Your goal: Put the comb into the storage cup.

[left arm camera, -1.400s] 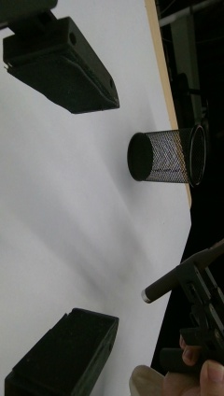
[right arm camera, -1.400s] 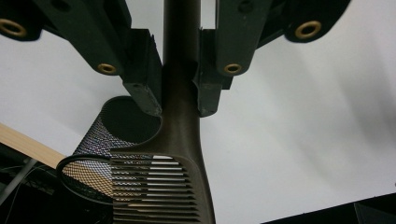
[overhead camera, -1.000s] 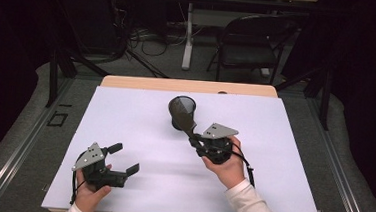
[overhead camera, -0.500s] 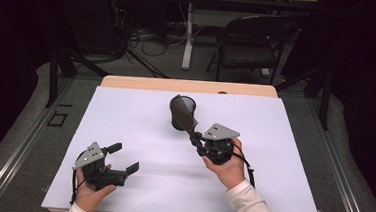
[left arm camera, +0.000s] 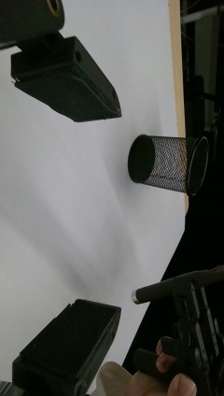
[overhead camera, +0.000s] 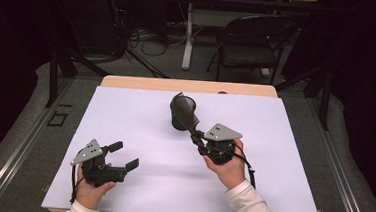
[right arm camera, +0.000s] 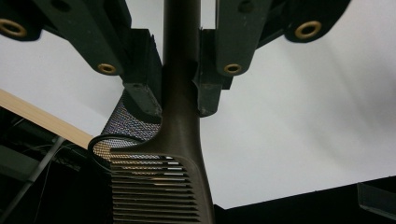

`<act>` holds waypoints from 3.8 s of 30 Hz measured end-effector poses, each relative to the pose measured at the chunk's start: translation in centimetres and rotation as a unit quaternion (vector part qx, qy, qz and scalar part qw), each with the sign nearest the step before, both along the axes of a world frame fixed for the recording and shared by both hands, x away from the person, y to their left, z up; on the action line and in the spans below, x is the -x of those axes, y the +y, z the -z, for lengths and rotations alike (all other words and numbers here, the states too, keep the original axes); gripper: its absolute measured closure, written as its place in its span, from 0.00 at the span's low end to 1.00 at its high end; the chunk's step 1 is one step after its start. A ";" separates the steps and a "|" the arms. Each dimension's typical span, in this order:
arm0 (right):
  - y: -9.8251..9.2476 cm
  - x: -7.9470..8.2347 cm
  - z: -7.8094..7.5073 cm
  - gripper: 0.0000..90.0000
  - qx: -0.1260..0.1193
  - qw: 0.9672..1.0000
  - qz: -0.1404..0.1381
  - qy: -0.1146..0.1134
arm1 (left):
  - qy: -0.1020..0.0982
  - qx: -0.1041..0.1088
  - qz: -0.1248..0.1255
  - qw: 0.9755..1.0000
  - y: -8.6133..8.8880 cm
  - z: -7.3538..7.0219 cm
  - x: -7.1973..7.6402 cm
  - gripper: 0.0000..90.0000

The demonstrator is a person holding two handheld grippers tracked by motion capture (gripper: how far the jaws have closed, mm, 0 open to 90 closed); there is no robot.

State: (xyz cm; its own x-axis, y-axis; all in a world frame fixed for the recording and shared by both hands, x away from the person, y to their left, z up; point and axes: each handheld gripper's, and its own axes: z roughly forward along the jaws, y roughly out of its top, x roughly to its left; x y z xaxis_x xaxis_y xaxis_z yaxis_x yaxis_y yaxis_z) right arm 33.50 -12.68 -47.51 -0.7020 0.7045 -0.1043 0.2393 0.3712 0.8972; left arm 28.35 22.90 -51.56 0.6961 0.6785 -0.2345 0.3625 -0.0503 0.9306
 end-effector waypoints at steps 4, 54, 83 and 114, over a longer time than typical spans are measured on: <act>0.0 0.0 0.0 0.81 -0.002 1.000 0.002 -0.001 | 0.009 0.004 -0.006 1.000 -0.2 -0.4 -0.3 0.08; 0.6 0.7 0.2 0.81 -0.009 1.000 0.000 -0.024 | 0.063 0.056 -0.022 0.996 -4.0 -6.1 -4.0 0.38; 1.3 1.1 0.7 0.81 -0.006 1.000 -0.009 -0.027 | 0.067 0.047 0.018 0.997 -6.8 -8.9 -5.6 0.43; 1.5 1.2 0.7 0.81 -0.007 0.999 -0.009 -0.033 | 0.064 0.050 0.003 0.997 -7.5 -10.8 -6.7 0.53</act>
